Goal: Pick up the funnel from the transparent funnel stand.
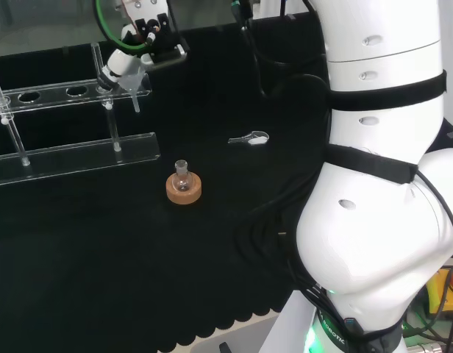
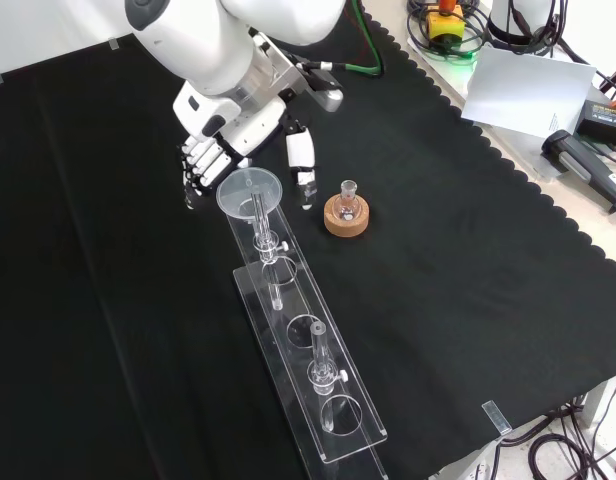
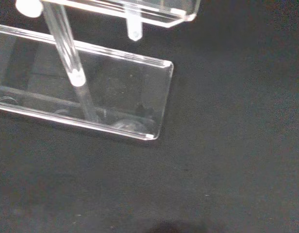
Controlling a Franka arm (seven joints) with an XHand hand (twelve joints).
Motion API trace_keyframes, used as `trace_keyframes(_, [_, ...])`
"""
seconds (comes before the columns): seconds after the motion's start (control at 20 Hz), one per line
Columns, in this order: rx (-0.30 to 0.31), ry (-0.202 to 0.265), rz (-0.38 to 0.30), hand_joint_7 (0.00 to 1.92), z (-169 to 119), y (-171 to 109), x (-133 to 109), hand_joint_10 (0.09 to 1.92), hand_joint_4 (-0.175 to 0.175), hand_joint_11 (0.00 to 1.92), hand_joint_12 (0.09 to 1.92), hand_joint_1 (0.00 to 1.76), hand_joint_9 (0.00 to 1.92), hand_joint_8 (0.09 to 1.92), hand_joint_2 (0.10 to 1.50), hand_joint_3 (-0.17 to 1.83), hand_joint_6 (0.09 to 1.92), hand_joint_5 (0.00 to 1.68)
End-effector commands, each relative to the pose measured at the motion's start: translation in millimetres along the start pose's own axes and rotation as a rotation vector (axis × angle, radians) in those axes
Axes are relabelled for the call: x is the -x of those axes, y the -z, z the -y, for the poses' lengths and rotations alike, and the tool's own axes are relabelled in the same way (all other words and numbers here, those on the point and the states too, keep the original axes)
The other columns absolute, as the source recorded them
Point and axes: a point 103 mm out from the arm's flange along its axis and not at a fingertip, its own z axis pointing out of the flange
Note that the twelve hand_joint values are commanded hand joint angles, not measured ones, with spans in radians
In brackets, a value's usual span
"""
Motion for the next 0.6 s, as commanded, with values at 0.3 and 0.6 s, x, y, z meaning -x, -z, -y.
trace_keyframes(0.3, [-0.008, -0.013, 0.019, 0.05, -4, 0, -9, 0.74, -0.067, 0.0, 0.91, 0.38, 0.0, 0.56, 0.69, 0.0, 0.09, 0.0])
trace_keyframes(0.6, [0.003, -0.006, 0.009, 0.06, -4, -6, 8, 0.76, -0.066, 0.0, 0.92, 0.39, 0.0, 0.56, 0.69, 0.01, 0.09, 0.0])
